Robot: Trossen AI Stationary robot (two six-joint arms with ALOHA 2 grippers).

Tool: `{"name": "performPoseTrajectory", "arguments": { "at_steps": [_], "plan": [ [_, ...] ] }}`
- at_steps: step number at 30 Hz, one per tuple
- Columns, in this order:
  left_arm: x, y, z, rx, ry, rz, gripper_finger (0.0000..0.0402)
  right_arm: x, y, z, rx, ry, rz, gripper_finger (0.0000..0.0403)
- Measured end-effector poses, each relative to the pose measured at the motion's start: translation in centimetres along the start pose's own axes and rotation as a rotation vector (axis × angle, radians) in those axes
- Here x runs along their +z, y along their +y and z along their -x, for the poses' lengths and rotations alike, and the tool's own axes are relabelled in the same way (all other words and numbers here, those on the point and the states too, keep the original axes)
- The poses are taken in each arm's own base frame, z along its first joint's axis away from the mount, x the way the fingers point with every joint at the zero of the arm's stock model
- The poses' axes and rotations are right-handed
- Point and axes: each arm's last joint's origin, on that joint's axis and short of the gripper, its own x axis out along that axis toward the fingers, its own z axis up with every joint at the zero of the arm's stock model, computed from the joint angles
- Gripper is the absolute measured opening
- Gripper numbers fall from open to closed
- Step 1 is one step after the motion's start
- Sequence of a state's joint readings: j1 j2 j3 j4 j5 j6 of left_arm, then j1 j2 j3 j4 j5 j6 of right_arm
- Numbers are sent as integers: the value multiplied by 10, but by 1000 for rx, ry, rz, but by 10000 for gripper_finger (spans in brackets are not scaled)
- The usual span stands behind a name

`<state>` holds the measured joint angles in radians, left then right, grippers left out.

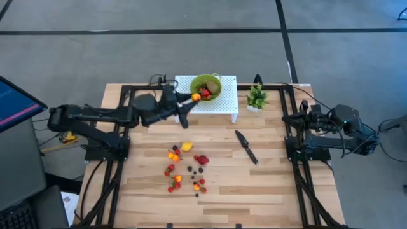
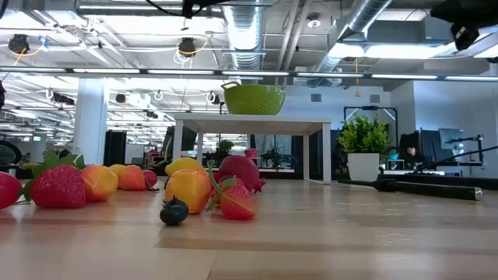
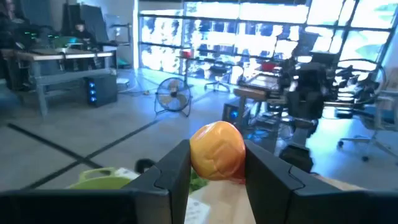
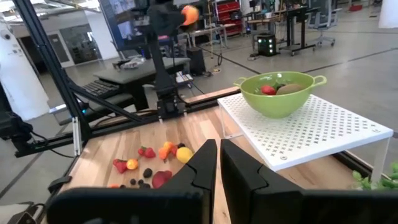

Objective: Pick & Place Fruit
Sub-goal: Put the yellow peach into the green strainer bowl

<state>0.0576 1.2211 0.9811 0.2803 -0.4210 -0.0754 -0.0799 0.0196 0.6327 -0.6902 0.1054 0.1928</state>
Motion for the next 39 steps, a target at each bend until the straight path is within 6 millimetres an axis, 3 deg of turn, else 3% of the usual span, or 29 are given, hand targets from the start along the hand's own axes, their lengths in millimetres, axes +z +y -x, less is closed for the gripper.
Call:
{"name": "performPoseTrajectory", "arguments": {
  "at_steps": [7,22,30,39],
  "plan": [
    [0,31,-15,128,-25,-44,124,0,0,0,1,2,0,17],
    [-53,74,-68,227,124,-81,124,0,0,0,1,1,0,17],
    [-77,84,-81,258,197,-95,128,0,0,0,0,1,0,17],
    [-80,84,-83,260,210,-133,130,0,0,0,1,1,0,17]
  ]
}}
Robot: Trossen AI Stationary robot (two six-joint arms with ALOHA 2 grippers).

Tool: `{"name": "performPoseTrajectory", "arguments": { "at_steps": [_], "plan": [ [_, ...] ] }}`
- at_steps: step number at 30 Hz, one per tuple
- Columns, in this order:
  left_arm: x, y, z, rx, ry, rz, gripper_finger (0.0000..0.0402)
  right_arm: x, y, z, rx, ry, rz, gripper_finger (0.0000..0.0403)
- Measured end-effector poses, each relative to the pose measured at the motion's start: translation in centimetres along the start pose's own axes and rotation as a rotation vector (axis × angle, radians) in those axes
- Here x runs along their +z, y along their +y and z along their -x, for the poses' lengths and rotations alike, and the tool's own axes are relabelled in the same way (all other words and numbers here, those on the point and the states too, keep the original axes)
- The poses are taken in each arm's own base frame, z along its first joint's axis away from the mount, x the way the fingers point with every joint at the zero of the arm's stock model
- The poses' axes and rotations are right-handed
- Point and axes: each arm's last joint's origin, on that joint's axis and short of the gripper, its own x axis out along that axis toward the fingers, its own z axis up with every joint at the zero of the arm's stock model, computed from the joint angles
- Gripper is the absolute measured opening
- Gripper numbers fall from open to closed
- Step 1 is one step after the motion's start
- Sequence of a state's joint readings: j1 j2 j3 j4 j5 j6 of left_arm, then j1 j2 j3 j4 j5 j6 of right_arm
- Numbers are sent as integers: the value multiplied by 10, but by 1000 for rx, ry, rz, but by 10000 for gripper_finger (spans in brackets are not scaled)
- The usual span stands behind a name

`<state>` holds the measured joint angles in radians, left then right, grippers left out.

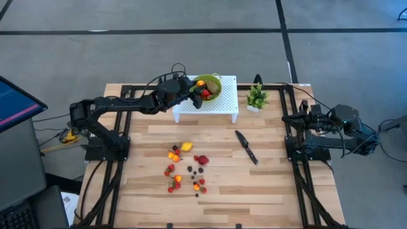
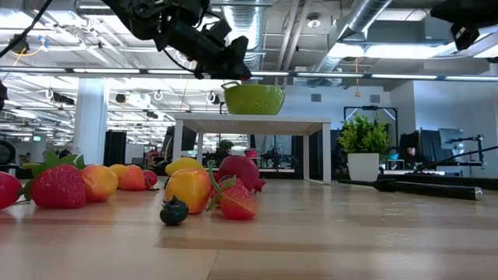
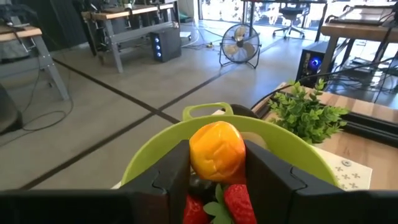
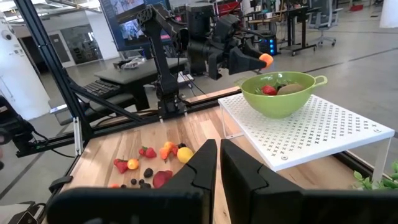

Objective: Pick & Place Fruit
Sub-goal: Put the yellow peach into the green strainer bowl

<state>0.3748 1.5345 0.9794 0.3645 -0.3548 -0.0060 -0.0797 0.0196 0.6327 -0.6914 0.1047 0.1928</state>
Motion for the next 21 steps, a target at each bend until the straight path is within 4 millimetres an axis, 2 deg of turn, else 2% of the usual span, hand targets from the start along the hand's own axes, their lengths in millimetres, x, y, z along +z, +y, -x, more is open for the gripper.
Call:
{"name": "performPoseTrajectory", "arguments": {
  "at_steps": [8,16,21],
  "plan": [
    [-1,0,0,12,9,-11,151,0,0,0,0,0,0,17],
    [0,0,1,9,6,-12,207,0,0,0,0,0,0,17],
    [20,-4,21,-37,-59,6,223,0,0,0,0,0,0,17]
  ]
}}
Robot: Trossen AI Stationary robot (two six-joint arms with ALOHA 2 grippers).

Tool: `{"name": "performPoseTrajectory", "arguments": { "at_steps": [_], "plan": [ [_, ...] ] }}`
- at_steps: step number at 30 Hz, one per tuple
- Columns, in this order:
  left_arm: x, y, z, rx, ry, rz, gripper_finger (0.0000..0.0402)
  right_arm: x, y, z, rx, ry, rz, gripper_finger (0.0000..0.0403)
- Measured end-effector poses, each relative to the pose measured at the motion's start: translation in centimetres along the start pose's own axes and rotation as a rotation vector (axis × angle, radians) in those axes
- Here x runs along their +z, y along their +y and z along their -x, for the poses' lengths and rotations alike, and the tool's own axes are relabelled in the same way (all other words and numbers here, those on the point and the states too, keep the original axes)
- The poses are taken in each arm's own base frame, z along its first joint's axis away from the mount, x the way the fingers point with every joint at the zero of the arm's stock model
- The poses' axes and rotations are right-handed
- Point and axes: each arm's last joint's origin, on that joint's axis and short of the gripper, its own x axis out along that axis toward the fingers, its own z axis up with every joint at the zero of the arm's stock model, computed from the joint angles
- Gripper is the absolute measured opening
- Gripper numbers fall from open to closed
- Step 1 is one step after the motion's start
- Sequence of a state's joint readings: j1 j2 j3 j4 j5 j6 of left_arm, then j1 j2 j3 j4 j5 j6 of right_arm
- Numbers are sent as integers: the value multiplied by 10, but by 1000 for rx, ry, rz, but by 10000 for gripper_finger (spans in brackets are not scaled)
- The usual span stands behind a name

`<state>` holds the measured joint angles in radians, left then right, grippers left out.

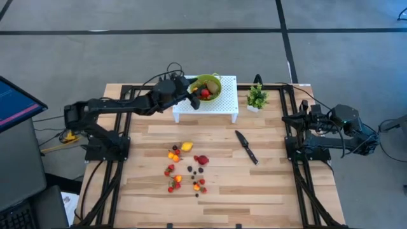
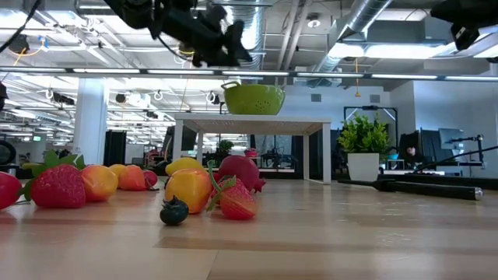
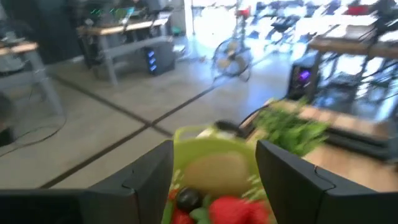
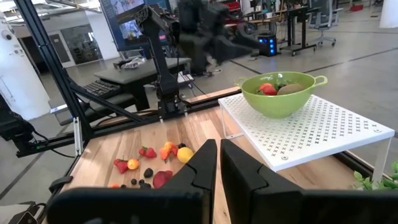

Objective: Pick & Place Fruit
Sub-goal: Put the yellow peach into the green strainer bowl

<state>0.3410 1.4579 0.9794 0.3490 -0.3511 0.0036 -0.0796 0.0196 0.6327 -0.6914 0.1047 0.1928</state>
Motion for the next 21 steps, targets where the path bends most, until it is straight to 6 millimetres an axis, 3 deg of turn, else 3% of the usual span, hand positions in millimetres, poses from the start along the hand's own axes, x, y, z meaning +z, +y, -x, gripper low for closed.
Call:
{"name": "performPoseTrajectory", "arguments": {
  "at_steps": [6,11,21],
  "plan": [
    [28,-10,37,-221,-48,6,213,0,0,0,0,0,0,17],
    [38,-21,67,-399,-30,-8,201,0,0,0,0,0,0,17],
    [25,-54,108,-597,154,-100,184,0,0,0,0,0,0,17]
  ]
}}
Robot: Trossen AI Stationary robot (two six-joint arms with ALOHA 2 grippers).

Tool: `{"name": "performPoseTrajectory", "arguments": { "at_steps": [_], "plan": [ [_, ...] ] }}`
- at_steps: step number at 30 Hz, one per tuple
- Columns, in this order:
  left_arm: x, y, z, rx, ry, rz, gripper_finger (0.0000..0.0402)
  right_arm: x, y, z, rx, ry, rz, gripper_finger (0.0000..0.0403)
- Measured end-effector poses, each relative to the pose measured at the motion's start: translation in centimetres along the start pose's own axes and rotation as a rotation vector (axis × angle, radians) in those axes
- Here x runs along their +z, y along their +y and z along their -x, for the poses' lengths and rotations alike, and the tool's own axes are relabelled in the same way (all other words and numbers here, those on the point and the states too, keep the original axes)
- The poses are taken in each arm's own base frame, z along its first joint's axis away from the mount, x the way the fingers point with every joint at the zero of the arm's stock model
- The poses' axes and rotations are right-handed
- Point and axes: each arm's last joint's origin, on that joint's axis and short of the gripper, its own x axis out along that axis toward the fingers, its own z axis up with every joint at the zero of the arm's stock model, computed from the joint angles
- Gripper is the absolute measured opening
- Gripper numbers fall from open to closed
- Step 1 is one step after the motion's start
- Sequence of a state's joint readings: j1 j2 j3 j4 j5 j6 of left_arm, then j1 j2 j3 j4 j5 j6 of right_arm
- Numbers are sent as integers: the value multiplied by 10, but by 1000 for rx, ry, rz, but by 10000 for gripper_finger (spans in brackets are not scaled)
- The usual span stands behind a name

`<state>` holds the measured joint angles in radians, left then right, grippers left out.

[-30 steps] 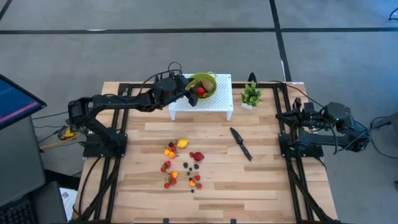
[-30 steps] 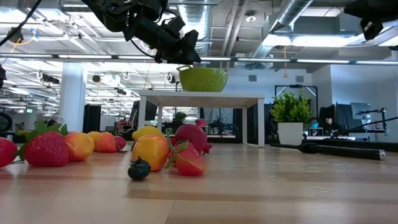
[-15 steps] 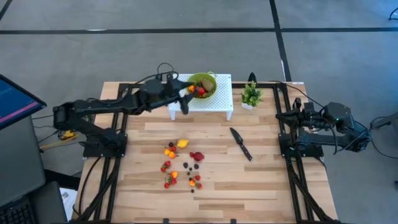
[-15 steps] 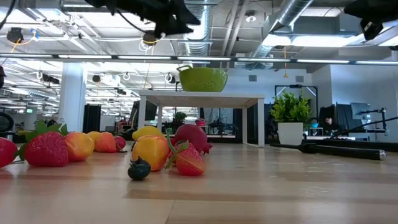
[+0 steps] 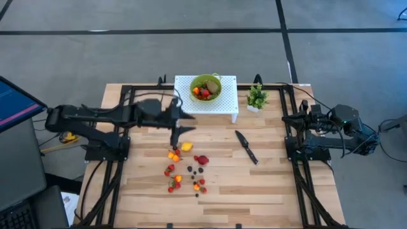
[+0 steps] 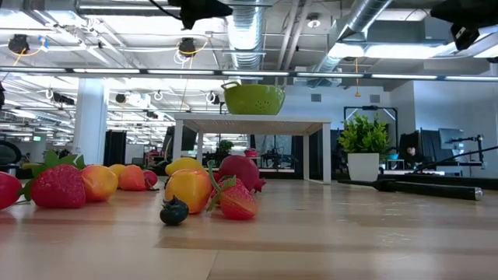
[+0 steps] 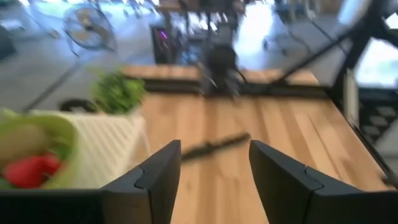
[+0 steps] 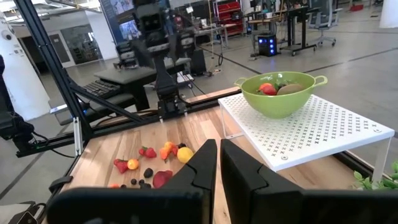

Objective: Pick & Place Fruit
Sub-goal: Put the yellow peach into the green strainer bowl

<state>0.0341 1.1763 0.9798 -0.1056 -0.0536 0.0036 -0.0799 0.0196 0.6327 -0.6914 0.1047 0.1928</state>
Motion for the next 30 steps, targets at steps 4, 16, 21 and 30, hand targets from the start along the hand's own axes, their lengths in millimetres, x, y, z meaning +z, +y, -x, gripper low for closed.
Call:
{"name": "performPoseTrajectory", "arguments": {
  "at_steps": [4,16,21,30],
  "plan": [
    [-9,-16,2,-57,89,-25,179,0,0,0,0,0,0,17],
    [-26,-41,9,-106,257,-112,240,0,0,0,0,0,0,17],
    [-37,-39,12,-63,374,-122,282,0,0,0,0,0,0,17],
    [-49,-36,18,-21,515,-138,281,0,0,0,0,0,0,17]
  ]
}}
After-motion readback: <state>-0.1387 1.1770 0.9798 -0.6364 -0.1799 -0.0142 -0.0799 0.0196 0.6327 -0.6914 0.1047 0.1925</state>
